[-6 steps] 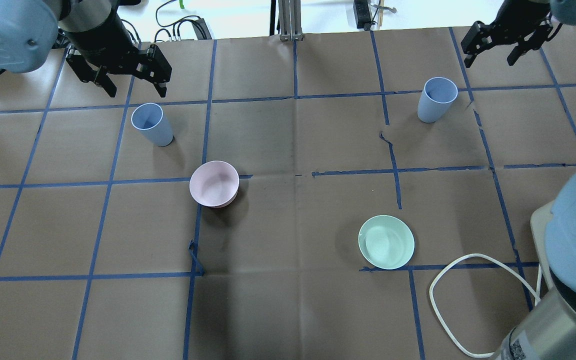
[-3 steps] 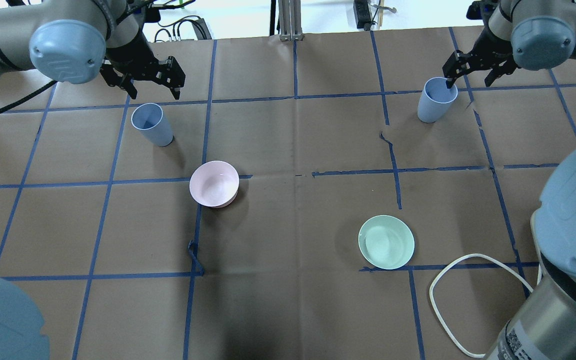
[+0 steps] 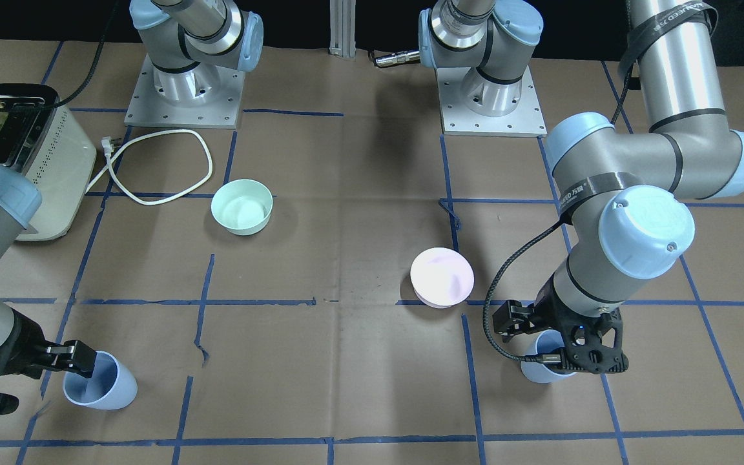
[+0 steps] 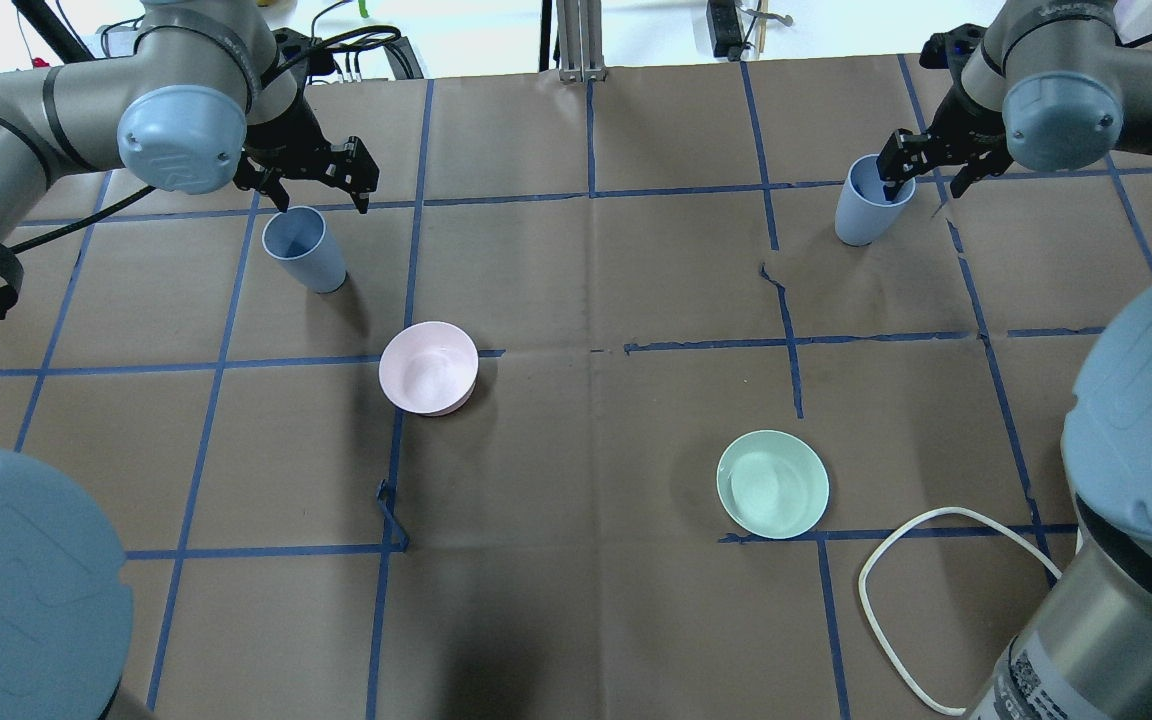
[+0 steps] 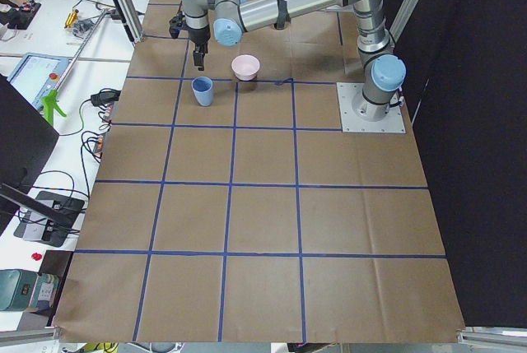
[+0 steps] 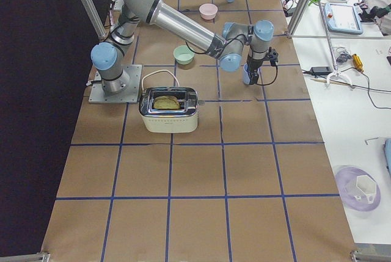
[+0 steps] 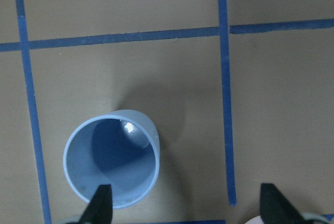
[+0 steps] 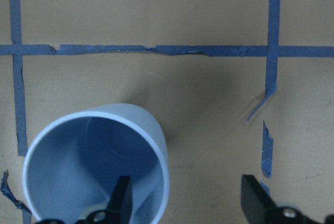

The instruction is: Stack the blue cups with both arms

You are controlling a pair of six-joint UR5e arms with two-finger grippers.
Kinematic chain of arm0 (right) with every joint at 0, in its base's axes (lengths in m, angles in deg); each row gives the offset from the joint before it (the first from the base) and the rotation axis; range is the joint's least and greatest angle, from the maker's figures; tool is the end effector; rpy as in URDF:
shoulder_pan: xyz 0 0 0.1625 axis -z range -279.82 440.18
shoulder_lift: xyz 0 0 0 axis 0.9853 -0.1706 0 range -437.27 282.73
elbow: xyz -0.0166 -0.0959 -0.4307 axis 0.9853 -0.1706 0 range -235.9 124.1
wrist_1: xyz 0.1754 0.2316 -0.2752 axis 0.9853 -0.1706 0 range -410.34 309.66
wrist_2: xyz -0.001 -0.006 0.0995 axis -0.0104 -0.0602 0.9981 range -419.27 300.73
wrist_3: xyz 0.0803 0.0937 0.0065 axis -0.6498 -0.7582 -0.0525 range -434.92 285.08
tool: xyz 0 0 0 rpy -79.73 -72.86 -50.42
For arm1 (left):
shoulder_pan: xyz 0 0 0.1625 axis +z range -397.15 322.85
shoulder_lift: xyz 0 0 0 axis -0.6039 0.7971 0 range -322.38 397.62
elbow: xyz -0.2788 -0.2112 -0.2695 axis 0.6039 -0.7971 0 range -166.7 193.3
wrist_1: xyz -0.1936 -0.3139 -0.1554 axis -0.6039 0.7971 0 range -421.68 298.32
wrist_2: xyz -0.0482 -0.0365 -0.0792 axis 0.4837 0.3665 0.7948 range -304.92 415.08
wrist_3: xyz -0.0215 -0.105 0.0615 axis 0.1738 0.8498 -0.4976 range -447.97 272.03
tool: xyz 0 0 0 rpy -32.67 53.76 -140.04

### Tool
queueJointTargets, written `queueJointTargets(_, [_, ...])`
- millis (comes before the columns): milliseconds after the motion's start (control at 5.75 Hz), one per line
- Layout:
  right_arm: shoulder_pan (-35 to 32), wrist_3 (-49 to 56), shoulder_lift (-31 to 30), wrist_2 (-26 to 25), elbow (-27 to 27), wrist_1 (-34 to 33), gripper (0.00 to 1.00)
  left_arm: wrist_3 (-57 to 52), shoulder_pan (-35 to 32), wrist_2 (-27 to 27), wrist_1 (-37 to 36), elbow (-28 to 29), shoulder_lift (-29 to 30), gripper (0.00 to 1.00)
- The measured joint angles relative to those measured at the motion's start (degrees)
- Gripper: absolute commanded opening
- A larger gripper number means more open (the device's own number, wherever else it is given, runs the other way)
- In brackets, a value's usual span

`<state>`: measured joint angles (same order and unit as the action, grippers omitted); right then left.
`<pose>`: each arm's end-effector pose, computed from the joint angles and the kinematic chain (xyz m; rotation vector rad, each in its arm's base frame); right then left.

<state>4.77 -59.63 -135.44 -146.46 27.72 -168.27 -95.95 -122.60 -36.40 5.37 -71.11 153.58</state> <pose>-0.0360 -0.6918 0.2566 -0.0203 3.1042 -0.0848 -0.0779 -0.6604 0.3092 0.0921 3.1089 -0.0651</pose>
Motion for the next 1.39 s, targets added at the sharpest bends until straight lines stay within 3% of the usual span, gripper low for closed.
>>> queueJointTargets(174, [0.00, -0.11, -0.12, 0.03, 0.10, 0.01, 0.08, -0.27, 0.76, -0.19, -1.02, -0.21, 1.45, 0.96])
queueJointTargets(348, [-0.03, -0.18, -0.26, 0.07, 0.13, 0.04, 0.08, -0.29, 1.26, -0.94, -2.07, -0.66, 3.17, 0.84])
queueJointTargets(522, [-0.13, -0.28, -0.38, 0.07, 0.00, 0.05, 0.08, -0.20, 1.51, -1.67, -2.90, -1.28, 4.55, 0.44])
queueJointTargets(696, [-0.31, -1.08, -0.77, 0.07, -0.65, 0.24, 0.09, -0.19, 1.47, -1.88, -3.33, -1.77, 5.32, 0.14])
queueJointTargets(870, [-0.60, -2.08, -2.35, -0.06, -2.00, 2.24, 0.09, -0.28, 1.39, -1.94, -3.51, -1.89, 5.58, 0.02])
queueJointTargets(1043, [-0.85, -2.43, -5.44, -0.39, -3.75, 7.19, 0.09, -0.34, 1.36, -1.95, -3.62, -1.78, 5.62, 0.00])
queueJointTargets(1391, [-0.91, -2.63, -15.74, -1.50, -6.97, 23.34, 0.09, 0.12, 0.69, -1.78, -3.74, -0.90, 5.24, 0.00])
